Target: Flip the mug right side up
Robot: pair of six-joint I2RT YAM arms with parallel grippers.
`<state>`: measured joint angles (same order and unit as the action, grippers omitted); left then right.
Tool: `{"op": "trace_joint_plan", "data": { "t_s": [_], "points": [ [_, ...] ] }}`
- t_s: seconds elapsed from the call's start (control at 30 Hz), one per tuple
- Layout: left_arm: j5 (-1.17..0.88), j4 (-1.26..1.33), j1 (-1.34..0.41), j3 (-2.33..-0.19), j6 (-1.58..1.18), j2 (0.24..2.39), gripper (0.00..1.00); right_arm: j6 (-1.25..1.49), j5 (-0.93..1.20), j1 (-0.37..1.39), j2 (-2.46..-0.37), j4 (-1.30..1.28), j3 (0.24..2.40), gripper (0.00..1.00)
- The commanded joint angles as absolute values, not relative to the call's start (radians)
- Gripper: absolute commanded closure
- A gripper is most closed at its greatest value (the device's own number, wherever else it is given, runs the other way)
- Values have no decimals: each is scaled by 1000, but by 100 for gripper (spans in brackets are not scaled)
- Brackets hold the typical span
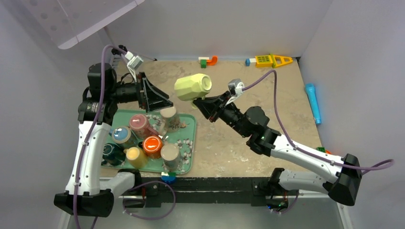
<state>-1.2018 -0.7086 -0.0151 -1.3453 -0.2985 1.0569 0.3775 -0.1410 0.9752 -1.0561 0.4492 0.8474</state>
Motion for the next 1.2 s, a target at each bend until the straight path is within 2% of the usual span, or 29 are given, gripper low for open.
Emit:
{"op": "trace_joint_plan", "data": {
  "t_s": [0.0, 0.17, 0.23, 0.3, 0.37, 0.5, 0.57, 0.6, 0.63, 0.7, 0.73, 0.77, 1.0, 1.1, 1.17],
  "points": [
    [-1204, -386, -64, -1362, -625, 1105, 10, 411, -18, 982, -1074, 689, 926, 100],
    [-1154, -288, -115, -1369, -690, 1139, 11, 449, 54, 982, -1104, 738, 918, 100],
    [-1151, -268, -159, -1357, -725, 1156, 15, 467, 77, 982, -1122, 768, 915, 100],
    [-1163, -211, -189, -1337, -786, 1180, 24, 478, 91, 981, -1140, 804, 908, 100],
    [-1186, -115, -196, -1319, -873, 1195, 43, 487, 90, 974, -1154, 795, 908, 100],
    [-1180, -53, -197, -1340, -930, 1205, 98, 556, 96, 891, -1179, 761, 878, 100],
    [-1142, -71, -201, -1362, -910, 1214, 100, 566, 142, 836, -1217, 695, 897, 100],
    [-1120, -89, -205, -1376, -885, 1226, 100, 556, 148, 823, -1240, 644, 914, 93],
    [-1087, -130, -213, -1399, -835, 1242, 100, 541, 135, 817, -1258, 598, 926, 80],
    [-982, -318, -243, -1485, -640, 1289, 100, 539, 59, 810, -1277, 509, 933, 36],
    [-921, -421, -263, -1542, -493, 1325, 100, 553, 15, 803, -1276, 462, 927, 20],
    [-858, -536, -280, -1621, -398, 1363, 100, 573, -39, 788, -1271, 392, 920, 14],
    [-330, -975, -422, -2071, 102, 1725, 100, 712, -297, 688, -1228, 66, 803, 8],
    [-70, -1037, -521, -2158, 249, 1867, 100, 724, -366, 674, -1213, -10, 773, 6],
    [21, -1094, -566, -2213, 305, 1961, 100, 723, -390, 671, -1192, -39, 757, 5]
  ]
}}
